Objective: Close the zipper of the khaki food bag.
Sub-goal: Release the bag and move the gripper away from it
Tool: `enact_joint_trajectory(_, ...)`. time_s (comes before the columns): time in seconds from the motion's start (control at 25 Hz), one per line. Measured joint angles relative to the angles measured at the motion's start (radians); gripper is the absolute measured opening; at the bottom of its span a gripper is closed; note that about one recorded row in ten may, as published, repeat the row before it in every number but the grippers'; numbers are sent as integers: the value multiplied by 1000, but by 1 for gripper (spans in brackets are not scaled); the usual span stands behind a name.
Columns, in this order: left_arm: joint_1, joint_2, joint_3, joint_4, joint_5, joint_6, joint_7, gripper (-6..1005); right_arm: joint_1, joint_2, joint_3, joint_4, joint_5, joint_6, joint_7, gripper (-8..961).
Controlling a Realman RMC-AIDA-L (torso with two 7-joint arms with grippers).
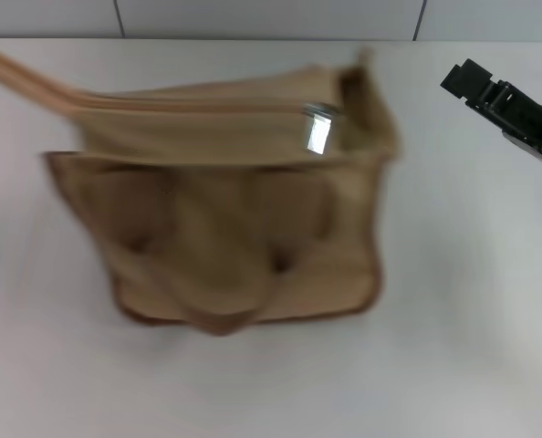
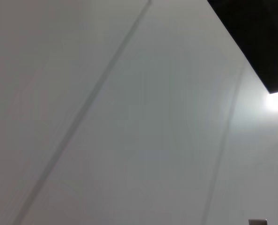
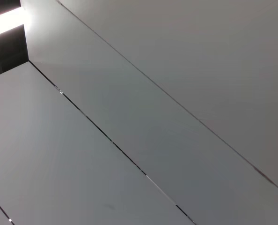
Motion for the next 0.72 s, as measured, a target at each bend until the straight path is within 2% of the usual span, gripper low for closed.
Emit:
enact_joint_trajectory(0.04,24,2,-8,0,-82,1,-10,772,4,0,-3,9,0,0,-11,818)
enact_joint_trajectory(0.24,56,1,-10,0,-213,1,-21,772,17,1,-4,25,0,5,-36,818)
enact_joint_trajectory(0.4,58,-7,29,16,-210,-1,-15,772,21,2,-5,27,0,10,-39,818)
enact_joint_trajectory(0.44,44,-9,103,41,-187,-1,-14,772,21,2,-5,27,0,11,-39,818)
enact_joint_trajectory(0.48,44,-9,103,41,-187,-1,-14,772,21,2,-5,27,0,11,-39,818)
enact_joint_trajectory(0.52,30,-11,159,54,-183,-4,-14,772,22,2,-5,27,0,11,-39,818)
enact_joint_trajectory(0.56,30,-11,159,54,-183,-4,-14,772,22,2,-5,27,0,11,-39,818)
enact_joint_trajectory(0.64,-4,-16,275,63,-182,-11,-12,772,22,3,-5,28,2,11,-39,818)
enact_joint_trajectory(0.68,-4,-16,275,63,-182,-11,-12,772,22,3,-5,28,2,11,-39,818)
enact_joint_trajectory(0.72,-32,-20,345,63,-182,-11,-12,772,22,3,-5,30,2,11,-39,817)
